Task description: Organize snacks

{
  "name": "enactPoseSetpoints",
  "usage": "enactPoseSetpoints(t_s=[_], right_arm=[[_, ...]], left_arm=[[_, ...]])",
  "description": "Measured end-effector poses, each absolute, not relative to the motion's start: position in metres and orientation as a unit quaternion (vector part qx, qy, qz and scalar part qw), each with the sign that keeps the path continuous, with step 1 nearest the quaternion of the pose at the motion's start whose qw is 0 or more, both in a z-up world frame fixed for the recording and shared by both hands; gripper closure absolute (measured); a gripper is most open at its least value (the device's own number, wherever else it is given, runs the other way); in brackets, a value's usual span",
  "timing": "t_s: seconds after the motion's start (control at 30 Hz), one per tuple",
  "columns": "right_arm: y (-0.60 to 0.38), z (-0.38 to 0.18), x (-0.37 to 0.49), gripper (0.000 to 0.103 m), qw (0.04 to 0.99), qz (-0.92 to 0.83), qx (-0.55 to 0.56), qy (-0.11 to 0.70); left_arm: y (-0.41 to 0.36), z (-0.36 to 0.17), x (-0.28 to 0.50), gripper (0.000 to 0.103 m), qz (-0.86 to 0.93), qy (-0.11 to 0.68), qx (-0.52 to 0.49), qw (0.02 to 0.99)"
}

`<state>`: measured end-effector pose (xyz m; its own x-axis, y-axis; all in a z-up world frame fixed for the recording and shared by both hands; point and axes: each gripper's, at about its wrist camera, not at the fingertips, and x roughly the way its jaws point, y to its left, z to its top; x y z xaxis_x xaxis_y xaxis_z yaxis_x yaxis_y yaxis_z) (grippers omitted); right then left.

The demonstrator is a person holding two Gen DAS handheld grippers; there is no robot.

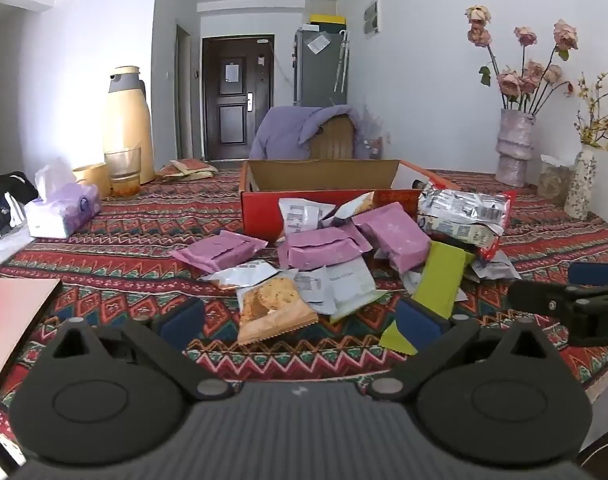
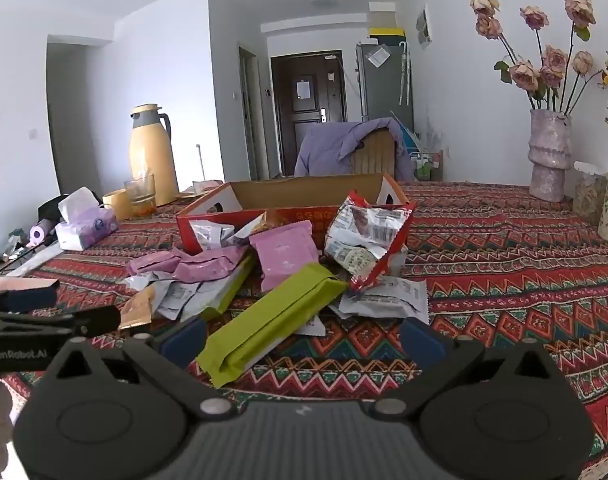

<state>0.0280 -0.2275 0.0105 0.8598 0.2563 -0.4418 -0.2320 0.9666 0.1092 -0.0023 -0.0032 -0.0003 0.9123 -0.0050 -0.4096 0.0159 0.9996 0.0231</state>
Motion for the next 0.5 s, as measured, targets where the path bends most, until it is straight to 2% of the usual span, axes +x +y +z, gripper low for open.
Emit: enactPoseSetpoints(t_s=[0.5], right_arm=[[-0.226,0.008,0.027,0.0,0.964,0.125,0.02,0.232]], left_arm=[[0.0,-0.001,0.004,0.0,-0.022,0.21,-0.006,0.977]])
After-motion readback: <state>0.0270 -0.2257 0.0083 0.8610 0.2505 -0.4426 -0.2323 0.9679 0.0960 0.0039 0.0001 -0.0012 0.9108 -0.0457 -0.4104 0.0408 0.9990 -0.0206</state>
